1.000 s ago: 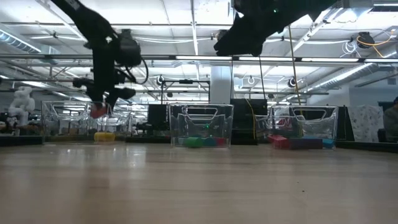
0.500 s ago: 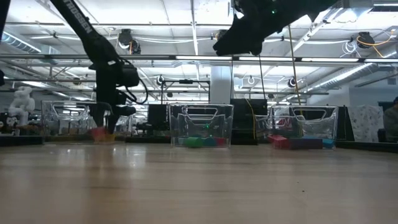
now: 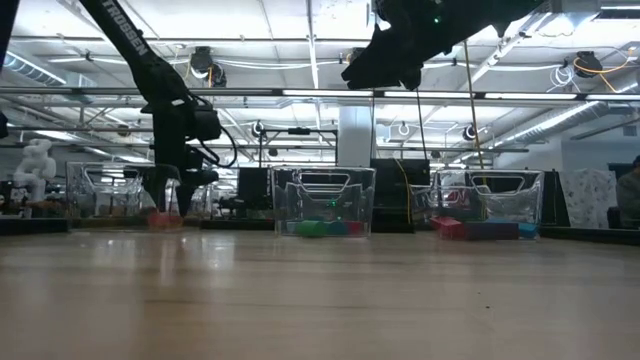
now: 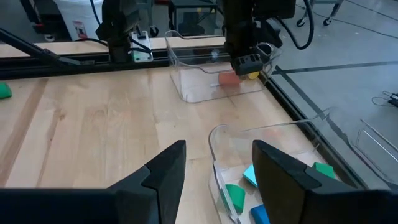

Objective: Sort blocks by size
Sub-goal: Put the green cylindrical block into the left transparent bin

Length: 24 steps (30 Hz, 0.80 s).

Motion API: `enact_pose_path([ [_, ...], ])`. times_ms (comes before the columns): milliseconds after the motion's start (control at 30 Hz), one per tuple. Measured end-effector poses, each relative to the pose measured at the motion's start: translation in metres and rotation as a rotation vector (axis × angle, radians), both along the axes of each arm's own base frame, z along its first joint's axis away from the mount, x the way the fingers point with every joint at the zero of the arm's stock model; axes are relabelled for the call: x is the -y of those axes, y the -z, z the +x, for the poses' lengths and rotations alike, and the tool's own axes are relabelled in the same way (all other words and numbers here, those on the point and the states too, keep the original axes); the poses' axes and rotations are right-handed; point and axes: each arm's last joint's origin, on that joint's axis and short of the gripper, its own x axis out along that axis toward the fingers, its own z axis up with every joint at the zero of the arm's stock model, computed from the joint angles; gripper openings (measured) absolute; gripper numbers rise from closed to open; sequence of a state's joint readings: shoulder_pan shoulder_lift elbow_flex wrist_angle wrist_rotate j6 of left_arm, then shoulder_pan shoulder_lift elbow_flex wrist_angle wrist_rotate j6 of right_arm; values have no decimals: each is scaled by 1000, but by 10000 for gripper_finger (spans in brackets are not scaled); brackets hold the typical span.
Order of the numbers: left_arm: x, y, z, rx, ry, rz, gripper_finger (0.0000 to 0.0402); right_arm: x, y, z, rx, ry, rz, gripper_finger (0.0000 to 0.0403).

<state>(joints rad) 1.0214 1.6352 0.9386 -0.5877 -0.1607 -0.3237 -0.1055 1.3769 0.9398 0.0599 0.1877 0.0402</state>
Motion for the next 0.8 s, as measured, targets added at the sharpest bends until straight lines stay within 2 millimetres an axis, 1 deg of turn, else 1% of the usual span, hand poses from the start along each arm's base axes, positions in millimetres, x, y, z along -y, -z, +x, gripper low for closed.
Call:
enact_pose_path([
  [167,1,0,0,5,-3,-14,217,0,0,0,-2,-1,1,169],
  [300,6,-10,-1,37,7,-18,218,0,0,0,-2,-2,1,169],
  [400,10,-24,-4,65,6,23,219,0,0,0,-2,-2,1,169],
  [533,21,-50,-8,111,16,93,217,-1,0,0,-2,-4,2,169],
  [633,35,-70,-7,159,44,115,212,-1,0,0,-2,-4,2,169],
  [800,66,-92,1,239,148,102,212,-1,0,0,-2,-3,2,169],
])
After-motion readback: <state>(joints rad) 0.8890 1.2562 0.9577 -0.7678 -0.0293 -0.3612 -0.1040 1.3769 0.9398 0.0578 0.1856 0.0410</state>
